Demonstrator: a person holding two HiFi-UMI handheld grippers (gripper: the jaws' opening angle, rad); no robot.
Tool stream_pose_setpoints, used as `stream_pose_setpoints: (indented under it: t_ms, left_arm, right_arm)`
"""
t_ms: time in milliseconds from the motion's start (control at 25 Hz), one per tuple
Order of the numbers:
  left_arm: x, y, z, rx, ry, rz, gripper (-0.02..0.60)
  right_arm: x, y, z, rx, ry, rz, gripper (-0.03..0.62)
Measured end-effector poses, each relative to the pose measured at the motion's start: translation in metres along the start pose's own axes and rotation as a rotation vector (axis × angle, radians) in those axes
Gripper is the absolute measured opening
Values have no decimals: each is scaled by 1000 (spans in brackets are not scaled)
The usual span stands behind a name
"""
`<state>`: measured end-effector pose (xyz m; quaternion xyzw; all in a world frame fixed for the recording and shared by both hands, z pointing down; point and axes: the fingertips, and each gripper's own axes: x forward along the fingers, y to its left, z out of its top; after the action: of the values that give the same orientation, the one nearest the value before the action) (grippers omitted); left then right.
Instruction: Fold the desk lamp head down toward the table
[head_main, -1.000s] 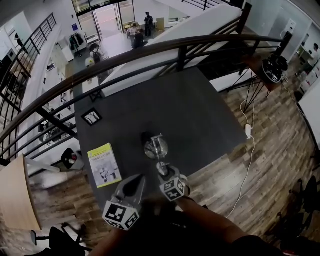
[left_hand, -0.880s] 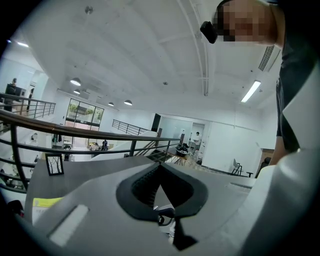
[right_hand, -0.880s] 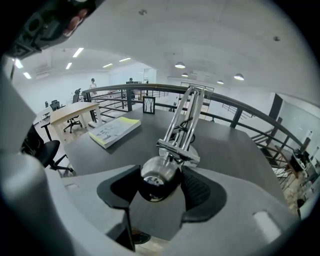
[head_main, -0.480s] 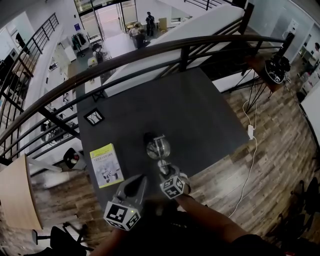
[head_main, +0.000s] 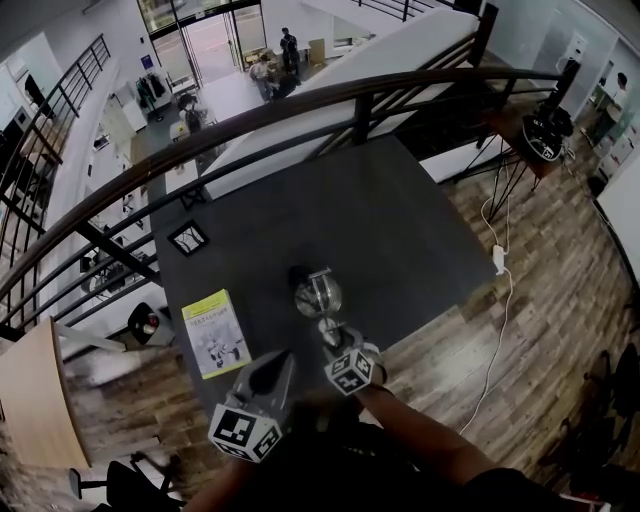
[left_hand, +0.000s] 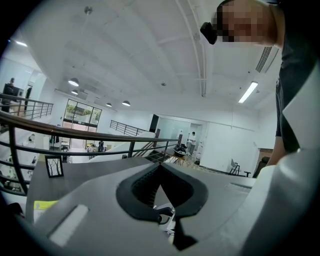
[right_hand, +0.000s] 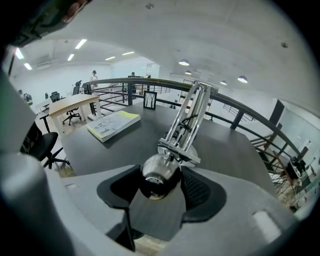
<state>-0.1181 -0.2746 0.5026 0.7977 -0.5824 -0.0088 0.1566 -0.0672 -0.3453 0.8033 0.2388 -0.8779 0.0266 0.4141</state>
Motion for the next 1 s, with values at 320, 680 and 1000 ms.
stream_pose_setpoints:
  t_ms: [320,680,1000]
  left_arm:
    - [-10,-7,4,16,-7,-69,2]
    - [-31,-18,19,45,-46,-185,2]
    - [-50,-28,33,74,-95,-287,2]
  right_arm:
    - [-47,-6,15,80,-63,-69,239]
    - [-117,4,67,140,-194,-167,101]
    - [-186,27,126,199,-379,-227,23]
